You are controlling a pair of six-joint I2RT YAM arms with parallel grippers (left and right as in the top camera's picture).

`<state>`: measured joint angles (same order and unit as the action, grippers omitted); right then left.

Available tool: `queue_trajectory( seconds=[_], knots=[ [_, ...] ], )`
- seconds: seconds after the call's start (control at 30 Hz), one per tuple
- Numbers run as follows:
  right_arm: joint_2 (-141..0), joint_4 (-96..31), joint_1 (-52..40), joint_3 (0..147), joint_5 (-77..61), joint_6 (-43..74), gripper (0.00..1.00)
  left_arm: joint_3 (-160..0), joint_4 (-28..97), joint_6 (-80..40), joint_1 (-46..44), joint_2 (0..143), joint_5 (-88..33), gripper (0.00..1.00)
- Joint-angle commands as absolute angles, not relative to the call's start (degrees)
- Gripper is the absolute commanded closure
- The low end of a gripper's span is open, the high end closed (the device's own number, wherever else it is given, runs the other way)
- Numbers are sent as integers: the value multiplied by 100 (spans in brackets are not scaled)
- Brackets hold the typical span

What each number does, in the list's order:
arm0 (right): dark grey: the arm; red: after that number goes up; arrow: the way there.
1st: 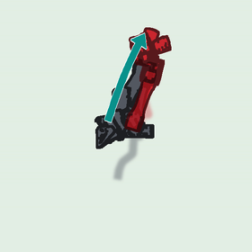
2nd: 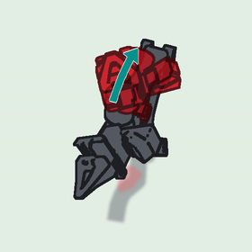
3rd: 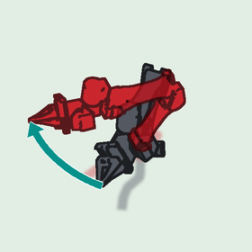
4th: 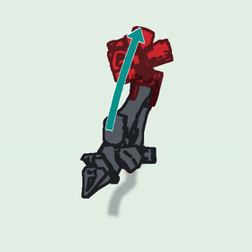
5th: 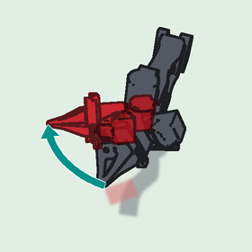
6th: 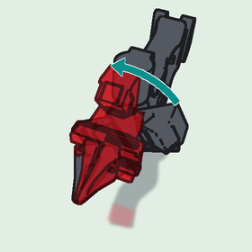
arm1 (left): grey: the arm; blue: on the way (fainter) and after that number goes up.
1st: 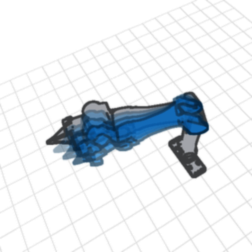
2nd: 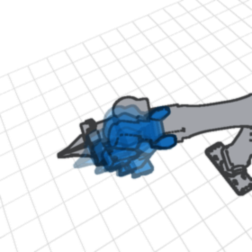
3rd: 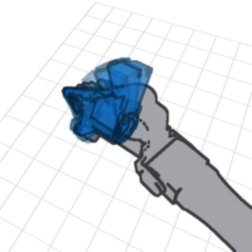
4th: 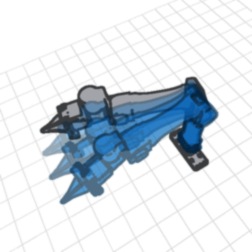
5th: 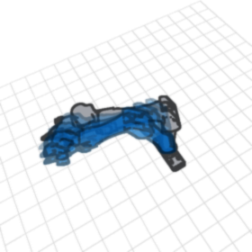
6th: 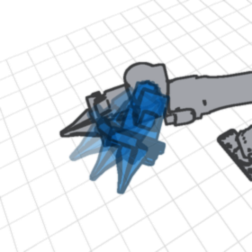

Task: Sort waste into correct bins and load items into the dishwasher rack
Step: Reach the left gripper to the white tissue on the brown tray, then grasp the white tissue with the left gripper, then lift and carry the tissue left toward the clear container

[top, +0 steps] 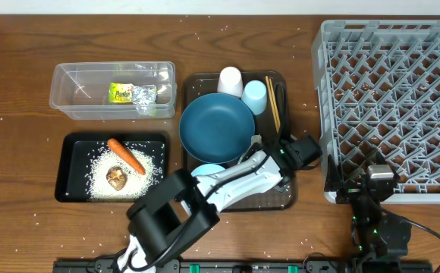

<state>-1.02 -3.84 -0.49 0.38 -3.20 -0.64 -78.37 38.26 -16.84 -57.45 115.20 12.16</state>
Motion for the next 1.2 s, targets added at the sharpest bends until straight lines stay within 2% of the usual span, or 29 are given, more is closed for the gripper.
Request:
queue_trajectory(
  seconds=[0.0, 0.1, 0.37, 0.47, 0.63, 0.8, 1.03, 1.17],
  knots=[
    [-86, -405, -1, 32, -327, -73, 1, -7784, 3800, -1675, -5736, 11590, 1127, 18],
    [-86, -405, -1, 32, -327, -73, 1, -7784, 3719, -1675, -5734, 11590, 829, 18],
    [-86, -405, -1, 32, -327, -73, 1, -7784, 3699, -1675, -5736, 11590, 47, 30],
    [-86, -405, -1, 32, -327, -73, 1, -7784, 3706, -1675, -5736, 11590, 40, 41],
    [-86, -405, -1, 32, -327, -73, 1, -7784, 3715, -1675, -5736, 11581, 43, 50],
    [-86, -405, -1, 32, -327, -73, 1, -7787, 3721, -1675, -5734, 11463, 45, 71],
    [-86, -405, -1, 32, -327, -73, 1, -7791, 3741, -1675, -5736, 11408, 43, 94],
    [-86, -405, -1, 32, -327, -73, 1, -7894, 3879, -1680, -5734, 11351, 40, 94]
  ],
)
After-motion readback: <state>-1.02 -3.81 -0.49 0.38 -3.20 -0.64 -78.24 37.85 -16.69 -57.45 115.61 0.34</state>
